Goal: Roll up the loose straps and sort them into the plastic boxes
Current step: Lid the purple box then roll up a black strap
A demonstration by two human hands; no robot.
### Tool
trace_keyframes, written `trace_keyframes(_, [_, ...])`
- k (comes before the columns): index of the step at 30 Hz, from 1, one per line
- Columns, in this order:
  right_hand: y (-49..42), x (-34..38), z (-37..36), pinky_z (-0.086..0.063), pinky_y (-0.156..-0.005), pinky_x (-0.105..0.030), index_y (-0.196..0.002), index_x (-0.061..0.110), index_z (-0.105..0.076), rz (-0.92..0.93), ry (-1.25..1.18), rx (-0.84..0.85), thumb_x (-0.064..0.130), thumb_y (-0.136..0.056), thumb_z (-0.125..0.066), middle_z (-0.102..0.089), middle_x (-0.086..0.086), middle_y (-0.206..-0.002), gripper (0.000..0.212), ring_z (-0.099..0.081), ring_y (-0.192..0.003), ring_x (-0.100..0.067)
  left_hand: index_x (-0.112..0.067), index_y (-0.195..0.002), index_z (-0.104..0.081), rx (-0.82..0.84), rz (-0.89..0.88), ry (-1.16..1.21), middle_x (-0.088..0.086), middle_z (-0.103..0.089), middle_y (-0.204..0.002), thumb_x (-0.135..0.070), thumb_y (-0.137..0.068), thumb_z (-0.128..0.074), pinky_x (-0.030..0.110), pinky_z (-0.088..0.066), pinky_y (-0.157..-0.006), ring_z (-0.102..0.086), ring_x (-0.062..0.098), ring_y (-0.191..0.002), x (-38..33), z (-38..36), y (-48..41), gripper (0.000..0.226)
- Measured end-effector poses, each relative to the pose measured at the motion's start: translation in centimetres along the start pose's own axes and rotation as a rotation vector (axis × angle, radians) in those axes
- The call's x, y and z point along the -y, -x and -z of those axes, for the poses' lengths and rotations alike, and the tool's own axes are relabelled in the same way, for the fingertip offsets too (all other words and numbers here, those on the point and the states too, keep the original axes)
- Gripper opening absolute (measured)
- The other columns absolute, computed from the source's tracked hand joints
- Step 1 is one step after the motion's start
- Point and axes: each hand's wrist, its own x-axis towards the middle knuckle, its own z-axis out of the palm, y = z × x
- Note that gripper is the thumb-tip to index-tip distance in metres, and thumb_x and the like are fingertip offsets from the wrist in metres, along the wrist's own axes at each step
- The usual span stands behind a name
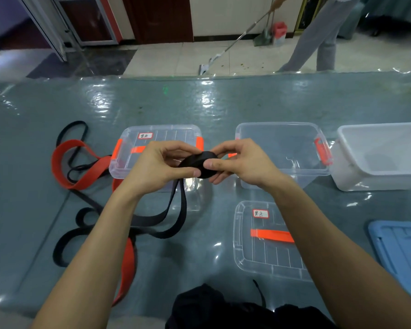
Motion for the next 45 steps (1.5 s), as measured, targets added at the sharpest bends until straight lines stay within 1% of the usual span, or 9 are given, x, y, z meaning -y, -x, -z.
trace_keyframes(6, [0.1, -0.5, -0.3, -0.066, -0.074, -0.035, -0.100, 0.019, -0.083, 0.094, -0.128, -0.082, 0.018, -0.087, -0.089, -0.080, -0.016, -0.095, 0.014, -0.081, -0.077, -0.040, -0.021, -0.131, -0.075, -0.107, 0.002, 0.167, 0.003, -0.083, -0.118, -0.021, -0.082, -0.086, 0.030, -0.061, -0.102, -0.079, 0.019, -0.114, 1.4, -0.5, 0.4, 0.050])
trace_keyframes(14, [0.2, -1.7, -2.0, -0.066, -0.078, -0.037, -0.114, 0.007, -0.079, 0.109, -0.366, -0.116, 0.027, -0.086, -0.086, -0.078, -0.028, -0.105, 0.035, -0.080, -0.085, -0.044, -0.020, -0.117, -0.081, -0.112, 0.059, 0.267, 0.009, -0.084, -0.111, -0.021, -0.089, -0.086, 0.026, -0.062, -0.092, -0.082, 0.022, -0.100, 1.5, -0.7, 0.0, 0.029])
trace_keyframes(20, [0.1, -0.8, -0.4, -0.062, -0.058, -0.034, -0.106, 0.025, -0.083, 0.040, -0.038, 0.003, 0.037, -0.076, -0.094, -0.081, -0.006, -0.104, 0.034, -0.079, -0.070, -0.038, -0.025, -0.107, -0.087, -0.065, 0.046, 0.154, 0.009, -0.085, -0.107, -0.031, -0.076, -0.098, 0.030, -0.064, -0.094, -0.083, 0.026, -0.102, 1.0, 0.4, 0.2, 0.034])
trace_keyframes(25, [0.1, -0.8, -0.5, -0.067, -0.082, -0.043, -0.103, 0.022, -0.083, 0.095, -0.098, -0.011, 0.038, -0.080, -0.089, -0.080, -0.018, -0.101, 0.028, -0.081, -0.083, -0.041, -0.026, -0.105, -0.087, -0.065, 0.053, 0.154, 0.009, -0.085, -0.105, -0.038, -0.070, -0.096, 0.031, -0.064, -0.094, -0.083, 0.027, -0.101, 0.3, 0.8, 0.0, 0.037])
trace_keyframes(28, [0.5, -1.1, -0.9, -0.066, -0.087, -0.052, -0.108, 0.020, -0.082, 0.089, -0.116, -0.027, 0.027, -0.090, -0.085, -0.080, -0.012, -0.104, 0.020, -0.080, -0.087, -0.041, -0.024, -0.101, -0.087, -0.134, 0.067, 0.217, 0.011, -0.085, -0.102, -0.038, -0.069, -0.095, 0.031, -0.064, -0.091, -0.083, 0.026, -0.097, 0.4, -0.1, 0.2, 0.036])
trace_keyframes(32, [1.3, 0.7, 0.3, -0.061, -0.059, -0.031, -0.118, 0.015, -0.078, 0.011, 0.129, 0.054, 0.025, -0.087, -0.090, -0.081, -0.003, -0.099, 0.035, -0.079, -0.068, -0.032, -0.020, -0.096, -0.087, -0.021, 0.083, 0.188, 0.012, -0.085, -0.100, -0.032, -0.065, -0.098, 0.029, -0.064, -0.089, -0.083, 0.023, -0.093, 0.8, -0.4, 0.8, 0.035])
trace_keyframes(37, [2.2, 2.2, -0.2, -0.060, -0.060, -0.025, -0.102, 0.012, -0.078, 0.107, 0.187, 0.038, 0.017, -0.089, -0.087, -0.077, 0.004, -0.071, 0.016, -0.075, -0.056, -0.020, -0.025, -0.104, -0.087, -0.010, 0.027, 0.170, 0.009, -0.085, -0.104, -0.046, -0.062, -0.104, 0.027, -0.064, -0.089, -0.083, 0.026, -0.099, -0.4, -0.3, 1.2, 0.050])
trace_keyframes(41, [2.4, 2.9, -1.1, -0.059, -0.059, -0.027, -0.101, 0.011, -0.078, 0.233, -0.013, -0.067, 0.009, -0.092, -0.082, -0.076, -0.002, -0.073, 0.011, -0.073, -0.055, -0.024, -0.023, -0.122, -0.083, -0.056, -0.043, 0.372, 0.013, -0.081, -0.123, -0.023, -0.075, -0.097, 0.028, -0.060, -0.098, -0.078, 0.026, -0.116, -0.2, -1.0, 2.1, 0.049])
trace_keyframes(45, [2.7, 3.3, -2.3, -0.062, -0.065, -0.031, -0.105, 0.006, -0.076, 0.285, -0.145, -0.098, 0.009, -0.096, -0.079, -0.074, -0.015, -0.086, 0.010, -0.075, -0.062, -0.030, -0.013, -0.124, -0.079, -0.153, -0.053, 0.480, 0.010, -0.083, -0.116, -0.009, -0.089, -0.080, 0.028, -0.060, -0.097, -0.080, 0.021, -0.108, 0.0, -2.5, 3.1, 0.035])
